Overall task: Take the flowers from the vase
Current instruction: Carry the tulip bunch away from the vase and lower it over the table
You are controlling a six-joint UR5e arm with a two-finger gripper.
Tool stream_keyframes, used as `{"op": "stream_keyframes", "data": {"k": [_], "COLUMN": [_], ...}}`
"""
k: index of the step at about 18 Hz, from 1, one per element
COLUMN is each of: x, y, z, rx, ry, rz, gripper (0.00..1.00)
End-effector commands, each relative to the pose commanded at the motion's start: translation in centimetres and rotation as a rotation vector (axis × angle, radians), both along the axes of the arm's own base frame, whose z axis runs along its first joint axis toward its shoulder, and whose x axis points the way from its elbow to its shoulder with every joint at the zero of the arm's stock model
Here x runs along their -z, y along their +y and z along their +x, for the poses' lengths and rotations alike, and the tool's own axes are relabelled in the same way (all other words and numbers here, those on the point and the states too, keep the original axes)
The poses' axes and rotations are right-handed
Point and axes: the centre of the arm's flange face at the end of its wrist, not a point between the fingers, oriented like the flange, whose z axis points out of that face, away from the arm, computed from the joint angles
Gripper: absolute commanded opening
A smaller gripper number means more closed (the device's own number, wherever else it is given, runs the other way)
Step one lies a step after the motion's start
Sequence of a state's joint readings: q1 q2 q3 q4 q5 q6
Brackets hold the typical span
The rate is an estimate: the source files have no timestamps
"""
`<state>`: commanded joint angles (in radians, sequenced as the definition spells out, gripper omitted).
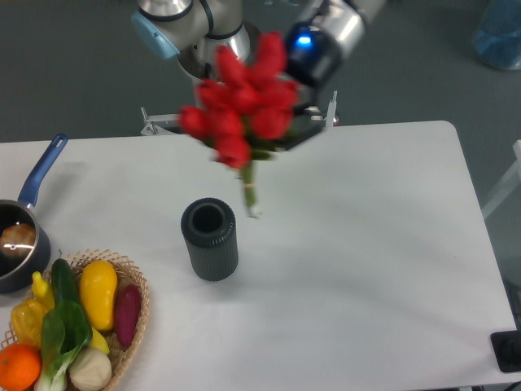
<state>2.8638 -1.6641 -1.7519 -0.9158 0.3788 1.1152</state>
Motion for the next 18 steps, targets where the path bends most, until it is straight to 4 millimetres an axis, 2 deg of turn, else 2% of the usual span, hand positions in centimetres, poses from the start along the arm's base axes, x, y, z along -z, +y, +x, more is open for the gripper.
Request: {"op": "stream_keyframes", "data": {"k": [1,5,9,12,15,18], "x": [1.1,4.5,8.8,12.3,14.2,15.1], "y": [-0.4,-0.4,0.4,1.5,1.1,1.0], "z": [-1.6,-4.9,-7.9,-9.4,-10.6,-12.4], "rx": [-0.02,-0.099,-0.121,-0.106,-0.1,-0.092], "ry": [-0.009,0.046,0.095,0.114,0.162,0.233], "rz": [-0.019,-0.247,-0.445,-0.557,-0.66,-0.761], "gripper": [0.0,0.0,0.0,0.0,0.0,0.0]}}
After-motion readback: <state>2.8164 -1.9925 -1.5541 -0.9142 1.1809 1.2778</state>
